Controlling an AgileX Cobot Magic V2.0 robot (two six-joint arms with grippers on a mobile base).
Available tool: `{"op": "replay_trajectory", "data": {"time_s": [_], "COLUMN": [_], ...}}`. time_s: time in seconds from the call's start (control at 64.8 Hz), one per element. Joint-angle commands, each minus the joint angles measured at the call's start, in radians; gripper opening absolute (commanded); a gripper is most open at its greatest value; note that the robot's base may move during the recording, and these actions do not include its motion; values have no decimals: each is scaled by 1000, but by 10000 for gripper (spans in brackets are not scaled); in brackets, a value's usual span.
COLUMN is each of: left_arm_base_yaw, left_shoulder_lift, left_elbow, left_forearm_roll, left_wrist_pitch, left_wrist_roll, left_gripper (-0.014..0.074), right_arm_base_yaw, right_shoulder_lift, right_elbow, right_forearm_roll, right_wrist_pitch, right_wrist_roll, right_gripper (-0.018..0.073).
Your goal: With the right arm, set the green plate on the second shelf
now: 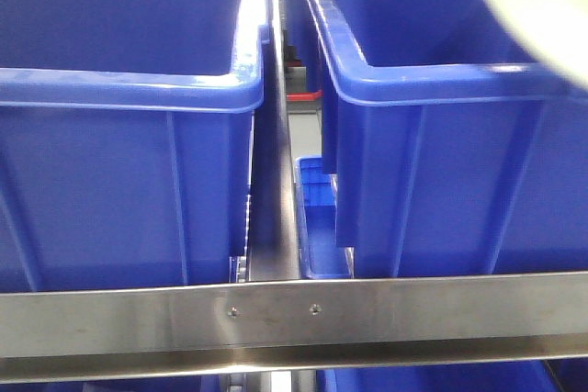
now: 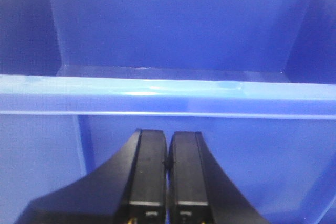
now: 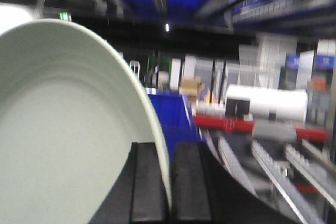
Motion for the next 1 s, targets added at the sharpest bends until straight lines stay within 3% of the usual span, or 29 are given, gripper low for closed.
{"op": "replay_trajectory", "data": {"time_s": [0.0,0.262,0.54,0.911,0.988], "left_arm_base_yaw": [-4,-4,-4,-4,-4], "left_shoulder_lift": [-14,-14,-14,-14,-14], "left_elbow": [42,42,42,42,42], "left_forearm_roll": [-9,-9,-9,-9,-9], "left_wrist_pitch": [-87,-87,-87,-87,-87], "left_wrist_roll": [-8,-8,-8,-8,-8], "left_gripper": [130,130,130,130,130], "right_arm_base_yaw": [-7,-7,-7,-9,-9], "right_shoulder_lift": [15,176,599,1003,1042], "right_elbow": [-34,-56,-201,-410,-429], "right_forearm_roll": [22,89,99,321,344], "right_wrist_pitch": [-202,-257,-462,-468,-465], "right_wrist_roll": [3,2,1,-5,-5], "right_gripper": [57,57,57,66,141]}}
